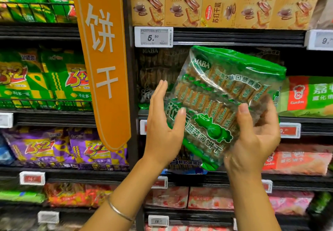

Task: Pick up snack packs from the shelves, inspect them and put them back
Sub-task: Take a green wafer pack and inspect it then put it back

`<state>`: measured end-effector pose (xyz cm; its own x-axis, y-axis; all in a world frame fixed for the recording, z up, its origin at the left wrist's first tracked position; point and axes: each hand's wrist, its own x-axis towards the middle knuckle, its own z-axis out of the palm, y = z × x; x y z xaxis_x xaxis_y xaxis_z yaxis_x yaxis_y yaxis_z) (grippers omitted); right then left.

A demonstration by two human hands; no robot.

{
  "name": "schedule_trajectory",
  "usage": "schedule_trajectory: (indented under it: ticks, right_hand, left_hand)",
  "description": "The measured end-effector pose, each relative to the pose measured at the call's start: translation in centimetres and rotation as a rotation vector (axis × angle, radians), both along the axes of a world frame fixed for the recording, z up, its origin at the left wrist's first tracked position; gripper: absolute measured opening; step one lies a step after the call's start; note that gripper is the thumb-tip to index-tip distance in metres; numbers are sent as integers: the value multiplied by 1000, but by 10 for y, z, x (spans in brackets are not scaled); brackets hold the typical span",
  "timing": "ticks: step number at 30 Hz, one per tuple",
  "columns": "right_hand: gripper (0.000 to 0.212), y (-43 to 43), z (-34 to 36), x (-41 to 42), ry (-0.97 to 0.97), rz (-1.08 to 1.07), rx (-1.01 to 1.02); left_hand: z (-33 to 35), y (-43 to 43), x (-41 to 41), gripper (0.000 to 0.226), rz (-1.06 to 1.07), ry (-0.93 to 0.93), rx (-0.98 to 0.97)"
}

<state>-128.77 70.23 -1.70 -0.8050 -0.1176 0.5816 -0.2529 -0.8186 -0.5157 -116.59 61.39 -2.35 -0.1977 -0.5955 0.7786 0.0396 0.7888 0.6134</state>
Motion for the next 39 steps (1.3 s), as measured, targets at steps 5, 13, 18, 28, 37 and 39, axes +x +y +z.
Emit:
schedule_trajectory:
  ticks: [5,13,18,28,37,39]
  right_hand:
    - [51,22,-11,-20,60,68,16]
    - [46,35,-39,-32,-67,159,142]
    - [60,41,-53,-38,-162,304,287]
    - [62,45,-133,-10,68,866,723]
    - [126,69,-131,26,212,999,931]
    - [108,65,-124,40,257,950,953]
  left_hand:
    - [-43,-10,22,51,222,-101,110]
    - [-62,-7,38,48,218,-247,18]
    - [-68,11,59,44,-427,178,668]
    - [-153,64,91,124,-118,2,1060]
    - [-189,102,115,44,-334,149,1434]
    - [-187,107,120,42,-338,173,1453]
